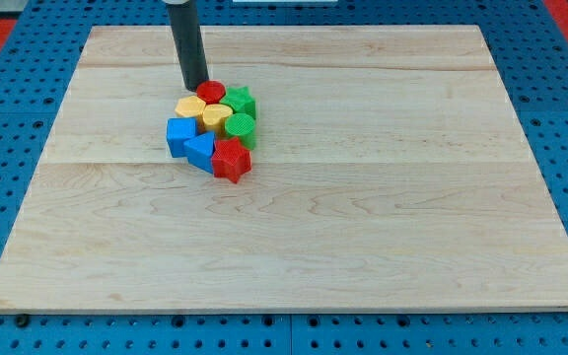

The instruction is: Separate the blue blocks and red star from the group of blocks

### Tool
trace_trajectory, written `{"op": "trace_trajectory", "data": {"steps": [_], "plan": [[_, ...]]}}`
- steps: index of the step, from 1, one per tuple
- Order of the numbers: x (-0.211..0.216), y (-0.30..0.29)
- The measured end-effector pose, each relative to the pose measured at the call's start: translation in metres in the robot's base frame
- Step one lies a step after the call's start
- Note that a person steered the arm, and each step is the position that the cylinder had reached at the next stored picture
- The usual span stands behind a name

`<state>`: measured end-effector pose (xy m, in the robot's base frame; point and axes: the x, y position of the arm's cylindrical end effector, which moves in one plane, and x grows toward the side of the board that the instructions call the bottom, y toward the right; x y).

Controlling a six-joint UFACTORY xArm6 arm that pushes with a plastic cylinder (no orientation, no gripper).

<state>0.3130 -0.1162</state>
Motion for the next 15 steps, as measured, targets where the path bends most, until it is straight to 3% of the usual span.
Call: {"op": "trace_trajectory", "data": {"steps": [2, 3, 5, 6, 8, 10, 13, 15], "plan": [[-0.037, -0.030], [-0.030, -0.096], [0.040, -0.111], [0.072, -0.090], [0.115, 0.009], [0.139, 0.098], [0.128, 0.058], [0.120, 0.122]]}}
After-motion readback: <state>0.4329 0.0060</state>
